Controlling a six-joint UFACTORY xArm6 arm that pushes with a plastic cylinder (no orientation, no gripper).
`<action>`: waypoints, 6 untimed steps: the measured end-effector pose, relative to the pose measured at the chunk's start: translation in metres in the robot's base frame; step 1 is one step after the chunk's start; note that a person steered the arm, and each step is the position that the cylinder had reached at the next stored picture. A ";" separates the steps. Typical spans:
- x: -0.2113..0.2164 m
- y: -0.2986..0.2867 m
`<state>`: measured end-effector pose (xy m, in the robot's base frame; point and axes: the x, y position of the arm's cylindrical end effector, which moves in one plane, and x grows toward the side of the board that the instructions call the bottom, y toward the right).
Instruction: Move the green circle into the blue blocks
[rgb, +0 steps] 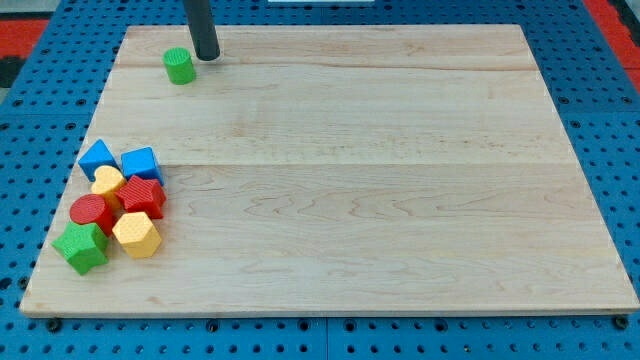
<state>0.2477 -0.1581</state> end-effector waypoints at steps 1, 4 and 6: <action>0.022 -0.041; 0.080 -0.059; 0.159 -0.043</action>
<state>0.4065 -0.2009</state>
